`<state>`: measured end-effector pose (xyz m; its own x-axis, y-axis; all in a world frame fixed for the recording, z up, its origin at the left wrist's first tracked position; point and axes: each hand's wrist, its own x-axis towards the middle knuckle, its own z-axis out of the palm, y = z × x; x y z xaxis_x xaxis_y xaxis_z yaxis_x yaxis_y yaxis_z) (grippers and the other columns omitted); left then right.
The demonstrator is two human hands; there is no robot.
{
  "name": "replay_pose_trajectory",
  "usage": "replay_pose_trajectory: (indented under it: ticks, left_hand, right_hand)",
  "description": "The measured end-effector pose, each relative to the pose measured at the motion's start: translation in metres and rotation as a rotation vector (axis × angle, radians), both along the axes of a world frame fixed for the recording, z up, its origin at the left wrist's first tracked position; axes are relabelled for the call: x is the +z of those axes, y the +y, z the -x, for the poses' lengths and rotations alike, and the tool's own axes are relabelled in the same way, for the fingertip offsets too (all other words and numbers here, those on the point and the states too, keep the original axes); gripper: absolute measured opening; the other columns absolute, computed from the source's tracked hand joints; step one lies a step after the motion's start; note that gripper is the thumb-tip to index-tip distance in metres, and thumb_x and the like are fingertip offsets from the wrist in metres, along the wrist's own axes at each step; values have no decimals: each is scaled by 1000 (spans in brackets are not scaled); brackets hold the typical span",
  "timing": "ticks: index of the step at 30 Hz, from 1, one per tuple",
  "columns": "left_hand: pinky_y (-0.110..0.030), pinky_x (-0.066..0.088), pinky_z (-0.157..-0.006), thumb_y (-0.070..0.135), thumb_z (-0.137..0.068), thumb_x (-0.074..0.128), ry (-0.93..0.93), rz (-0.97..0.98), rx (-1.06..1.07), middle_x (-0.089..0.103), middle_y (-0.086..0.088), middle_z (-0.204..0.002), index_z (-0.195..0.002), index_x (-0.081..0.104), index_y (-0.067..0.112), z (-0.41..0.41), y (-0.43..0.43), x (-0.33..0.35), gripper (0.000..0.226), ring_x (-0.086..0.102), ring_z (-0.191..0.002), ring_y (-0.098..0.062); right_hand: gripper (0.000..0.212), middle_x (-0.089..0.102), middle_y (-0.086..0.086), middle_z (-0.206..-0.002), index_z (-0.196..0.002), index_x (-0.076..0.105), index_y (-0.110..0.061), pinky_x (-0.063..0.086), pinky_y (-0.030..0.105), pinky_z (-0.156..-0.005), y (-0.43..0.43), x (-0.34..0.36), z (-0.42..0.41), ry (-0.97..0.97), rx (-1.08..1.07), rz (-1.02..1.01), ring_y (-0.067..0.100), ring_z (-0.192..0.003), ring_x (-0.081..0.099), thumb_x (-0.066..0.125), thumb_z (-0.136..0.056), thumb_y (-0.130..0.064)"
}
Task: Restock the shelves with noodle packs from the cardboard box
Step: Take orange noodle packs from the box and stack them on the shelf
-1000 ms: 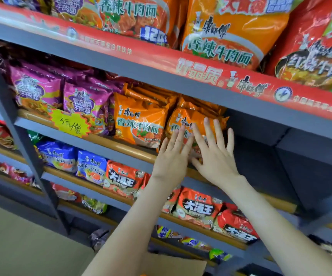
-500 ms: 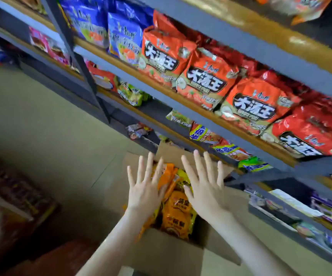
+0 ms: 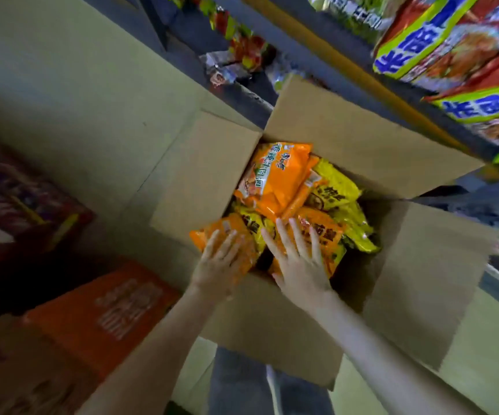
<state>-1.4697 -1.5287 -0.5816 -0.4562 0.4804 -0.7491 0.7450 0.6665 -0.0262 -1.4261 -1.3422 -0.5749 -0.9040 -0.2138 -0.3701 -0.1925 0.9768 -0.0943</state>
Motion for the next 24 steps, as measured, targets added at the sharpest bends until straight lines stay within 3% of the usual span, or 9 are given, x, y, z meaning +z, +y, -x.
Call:
replay_pose_trajectory:
  ticks: [3,5,8,10,11,13,16,19,24]
  left_hand:
    - [-60,-27,-98,65,-77,60,-91,36,-192,-8,-7,-160,-153,1,26,2,-12,-24,104,-12,-145,-34]
    - [-61,-22,-103,59,-83,57,-74,47,-340,-11,-7,-160,-152,-6,29,10,-11,-22,98,-13,-145,-34]
    - [-58,-10,-111,39,-98,39,-96,10,-448,-1,-9,-160,-153,0,26,19,-12,-24,69,-4,-146,-33]
    - [-52,-3,-115,34,-98,24,-89,-40,-474,12,-11,-159,-151,17,18,28,-14,-23,55,7,-146,-32]
    - [-50,10,-117,31,-99,31,-60,-108,-457,27,-14,-154,-147,30,14,33,-13,-18,51,22,-143,-33]
    - [-44,47,-99,24,-90,54,8,-291,-406,65,-15,-118,-121,60,7,42,-7,-3,36,61,-110,-32]
    - [-32,56,-66,25,-86,63,29,-514,-190,69,-7,-82,-98,68,6,52,7,29,23,69,-71,-26]
    - [-31,51,-69,31,-89,66,-11,-622,50,69,-7,-94,-108,64,8,61,31,77,30,68,-82,-27]
    - [-31,47,-83,41,-95,52,-158,-640,478,64,-1,-118,-128,55,27,76,66,172,35,59,-107,-24]
  right_hand:
    - [112,7,10,-158,-153,6,-25,-5,53,-114,-9,-26,-8,-66,29,11,32,-146,6,77,-69,-46]
    - [110,3,10,-158,-153,3,-24,-9,52,-113,-17,-38,-12,-99,48,23,31,-145,1,73,-73,-50]
    - [112,-2,10,-159,-152,-10,-23,-15,49,-112,-26,-48,-16,-155,55,80,30,-145,-6,68,-77,-52]
    - [111,-7,9,-159,-150,-16,-23,-18,46,-113,-27,-47,-16,-184,52,160,28,-145,-12,67,-80,-50]
    - [111,-9,8,-159,-150,-18,-23,-17,44,-114,-27,-44,-15,-195,49,218,26,-145,-15,66,-81,-49]
    - [112,-10,5,-160,-149,-19,-23,-8,40,-117,-21,-34,-12,-248,18,399,20,-145,-16,67,-81,-48]
    - [98,29,10,-152,-151,13,-10,23,34,-115,-8,4,1,-354,-202,758,20,-140,25,73,-80,-40]
    - [63,61,-1,-117,-130,49,-15,44,17,-89,16,46,17,-299,-454,903,13,-108,56,77,-78,-34]
    - [37,61,-14,-90,-103,56,-38,43,14,-73,55,127,39,-294,-659,961,-4,-80,57,78,-78,-21]
